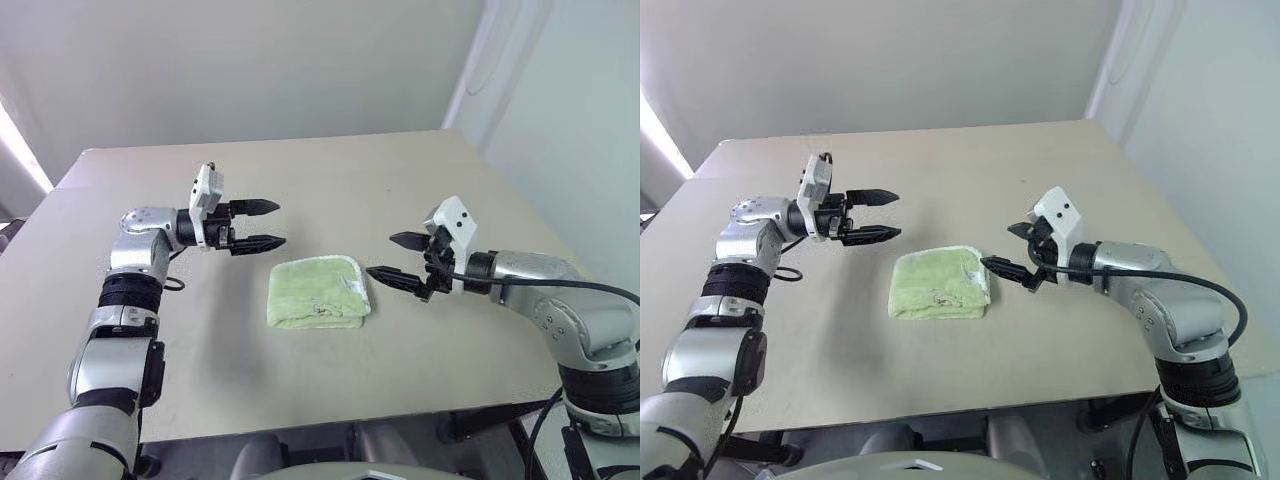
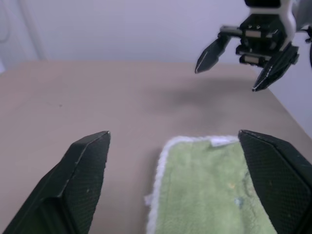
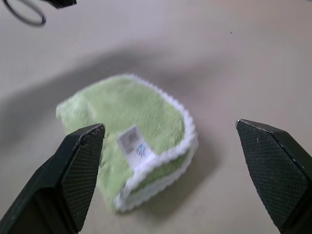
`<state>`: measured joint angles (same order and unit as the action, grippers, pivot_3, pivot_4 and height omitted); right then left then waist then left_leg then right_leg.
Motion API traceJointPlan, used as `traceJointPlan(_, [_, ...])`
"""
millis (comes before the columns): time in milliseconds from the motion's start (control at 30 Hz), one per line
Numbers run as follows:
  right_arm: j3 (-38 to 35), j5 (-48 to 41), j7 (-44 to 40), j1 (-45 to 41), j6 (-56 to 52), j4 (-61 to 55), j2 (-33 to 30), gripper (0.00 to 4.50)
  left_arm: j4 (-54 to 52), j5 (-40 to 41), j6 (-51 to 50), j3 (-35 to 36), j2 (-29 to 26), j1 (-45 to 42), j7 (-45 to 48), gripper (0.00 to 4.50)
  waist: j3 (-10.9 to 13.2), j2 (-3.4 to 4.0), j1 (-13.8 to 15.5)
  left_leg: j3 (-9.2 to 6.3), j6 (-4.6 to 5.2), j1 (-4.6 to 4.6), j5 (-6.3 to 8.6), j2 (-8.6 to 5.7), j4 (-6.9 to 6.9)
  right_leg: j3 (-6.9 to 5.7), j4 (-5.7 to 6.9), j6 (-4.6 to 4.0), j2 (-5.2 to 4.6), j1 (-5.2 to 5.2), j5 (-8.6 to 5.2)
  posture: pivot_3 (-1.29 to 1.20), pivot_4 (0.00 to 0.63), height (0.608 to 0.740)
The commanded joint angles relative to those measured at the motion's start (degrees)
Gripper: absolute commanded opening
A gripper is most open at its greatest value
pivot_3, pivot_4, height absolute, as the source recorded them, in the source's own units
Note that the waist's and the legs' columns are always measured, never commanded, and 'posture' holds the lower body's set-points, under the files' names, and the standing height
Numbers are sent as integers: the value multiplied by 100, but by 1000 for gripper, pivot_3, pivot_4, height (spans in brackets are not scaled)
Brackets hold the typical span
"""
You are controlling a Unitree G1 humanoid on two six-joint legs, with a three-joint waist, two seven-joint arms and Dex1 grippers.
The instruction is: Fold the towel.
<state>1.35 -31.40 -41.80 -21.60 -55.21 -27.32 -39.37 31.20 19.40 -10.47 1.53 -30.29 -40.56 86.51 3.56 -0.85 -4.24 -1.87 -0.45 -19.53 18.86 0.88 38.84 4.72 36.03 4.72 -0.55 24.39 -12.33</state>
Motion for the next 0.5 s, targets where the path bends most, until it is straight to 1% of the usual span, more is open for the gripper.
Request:
traceJointPlan(33, [636,224,-133,-215,284,-328,-14,4500,-1692,292,-773,96,-303,673,-452,4436,1,-1,-25,1,0,4,0,4,-6,2,3,-3,4,2,-2,0,0,712])
traceJointPlan(133, [1344,725,-307,-232,871,-273,-21,4500,-2954,513,-1192,312,-693,1432,-711,4436,6,-3,17,-8,0,4,0,8,-9,-6,12,-11,7,9,-6,0,0,712])
traceJointPlan(200, [1725,1083,-337,-252,1321,-66,83,4500,-3418,550,-1291,383,-998,1826,-802,4436,6,-3,22,-5,0,5,0,7,-8,-7,10,-14,4,8,-8,0,0,712])
traceJointPlan(367, [2409,1787,-561,-313,2474,379,401,4500,-3790,773,-1630,606,-1364,2222,-1137,4436,9,-8,38,-2,-1,4,0,1,12,-7,4,-16,-9,-4,-10,0,0,712])
traceJointPlan(500, [2665,2169,-601,-420,2814,931,668,4500,-3965,779,-1680,565,-1396,2391,-1405,4436,11,-10,26,-2,-1,4,0,0,11,-7,4,-16,-8,-4,-10,0,0,712])
